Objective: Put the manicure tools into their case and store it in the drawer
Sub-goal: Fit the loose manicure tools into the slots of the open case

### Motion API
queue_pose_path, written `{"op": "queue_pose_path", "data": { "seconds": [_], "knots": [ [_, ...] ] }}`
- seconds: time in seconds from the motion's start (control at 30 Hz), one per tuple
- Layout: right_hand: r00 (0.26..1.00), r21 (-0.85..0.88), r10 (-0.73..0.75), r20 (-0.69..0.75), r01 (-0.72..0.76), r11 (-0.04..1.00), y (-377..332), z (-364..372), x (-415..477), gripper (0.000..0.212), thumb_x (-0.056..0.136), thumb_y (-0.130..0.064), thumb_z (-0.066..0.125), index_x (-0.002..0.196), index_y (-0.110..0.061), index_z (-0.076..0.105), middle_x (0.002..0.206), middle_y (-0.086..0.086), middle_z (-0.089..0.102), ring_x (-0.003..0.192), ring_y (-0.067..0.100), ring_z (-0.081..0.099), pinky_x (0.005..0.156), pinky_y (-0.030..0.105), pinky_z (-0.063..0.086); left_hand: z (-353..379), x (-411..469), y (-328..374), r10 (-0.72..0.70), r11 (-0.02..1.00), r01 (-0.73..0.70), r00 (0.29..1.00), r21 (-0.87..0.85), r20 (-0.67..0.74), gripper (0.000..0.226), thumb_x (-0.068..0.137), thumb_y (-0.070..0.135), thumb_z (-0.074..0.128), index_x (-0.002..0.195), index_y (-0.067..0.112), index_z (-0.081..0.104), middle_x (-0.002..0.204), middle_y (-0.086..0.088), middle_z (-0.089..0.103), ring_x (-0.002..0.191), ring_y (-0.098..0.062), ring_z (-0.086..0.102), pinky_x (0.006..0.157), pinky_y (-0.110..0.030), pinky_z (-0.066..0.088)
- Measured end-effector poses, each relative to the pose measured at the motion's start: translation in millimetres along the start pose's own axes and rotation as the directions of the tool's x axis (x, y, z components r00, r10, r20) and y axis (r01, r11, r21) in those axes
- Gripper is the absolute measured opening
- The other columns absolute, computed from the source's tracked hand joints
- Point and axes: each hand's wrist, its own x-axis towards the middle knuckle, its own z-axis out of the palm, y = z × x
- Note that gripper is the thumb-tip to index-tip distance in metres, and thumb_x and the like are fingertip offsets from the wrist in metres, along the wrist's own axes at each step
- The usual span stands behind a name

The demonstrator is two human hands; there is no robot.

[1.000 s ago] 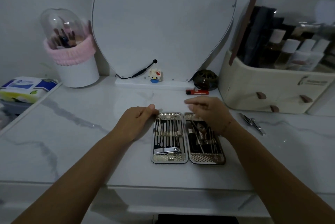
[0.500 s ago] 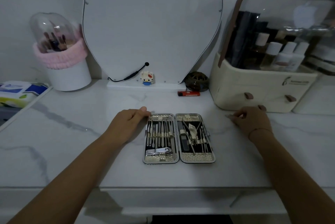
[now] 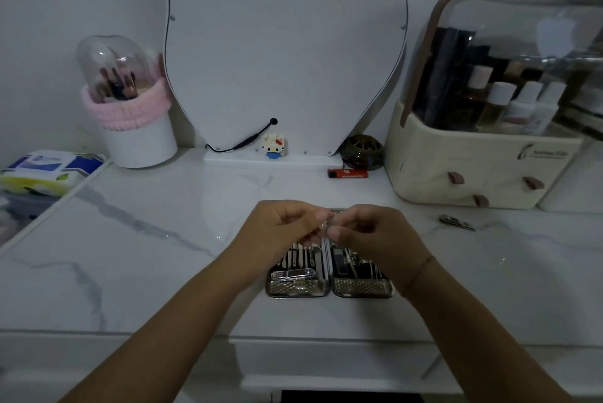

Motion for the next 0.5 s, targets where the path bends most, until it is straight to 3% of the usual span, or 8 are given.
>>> {"op": "queue_pose_path", "data": {
  "seconds": [0.1,0.3,0.43,0.5],
  "knots": [
    [0.999,0.098,0.029,0.017,-0.030,0.995,4,6,-1,0.004,0.076,0.000,0.068,0.076,-0.003,0.066,0.043,-0.009,0.058,0.038,-0.002,0.049,0.043,0.009,0.040,3,-4,-4,-0.009,0.999,0.006,0.998,-0.043,-0.067,0.014,0.084,0.011,0.063,0.092,0.003,0.073,0.073,-0.011,0.072,0.065,-0.014,0.067,0.063,-0.020,0.053],
    [0.999,0.255,0.010,-0.039,0.000,0.967,11,13,-1,0.022,0.075,0.002,0.067,0.063,-0.017,0.066,0.047,-0.004,0.057,0.040,0.005,0.045,0.041,0.015,0.041,5,-11,-2,-0.100,0.987,0.077,0.982,-0.142,-0.162,0.011,0.085,0.009,0.062,0.087,0.003,0.071,0.064,-0.005,0.071,0.059,-0.011,0.066,0.057,-0.018,0.053],
    [0.995,0.297,-0.094,-0.031,0.099,0.950,15,15,-2,0.010,0.067,-0.013,0.077,0.065,-0.020,0.070,0.054,0.001,0.056,0.047,0.010,0.044,0.047,0.018,0.041,3,-12,-2,-0.273,0.919,0.200,0.945,-0.340,-0.183,0.013,0.084,0.009,0.062,0.083,-0.002,0.068,0.061,-0.007,0.070,0.052,-0.010,0.063,0.052,-0.017,0.053],
    [0.994,0.401,-0.112,-0.014,0.108,0.910,18,14,-3,0.013,0.063,-0.026,0.080,0.069,-0.020,0.071,0.058,-0.001,0.060,0.048,0.010,0.046,0.047,0.018,0.042,-1,-14,-5,-0.340,0.877,0.237,0.921,-0.419,-0.191,0.012,0.083,0.009,0.063,0.079,-0.002,0.068,0.061,-0.008,0.069,0.049,-0.010,0.062,0.050,-0.018,0.052]
  ]
}}
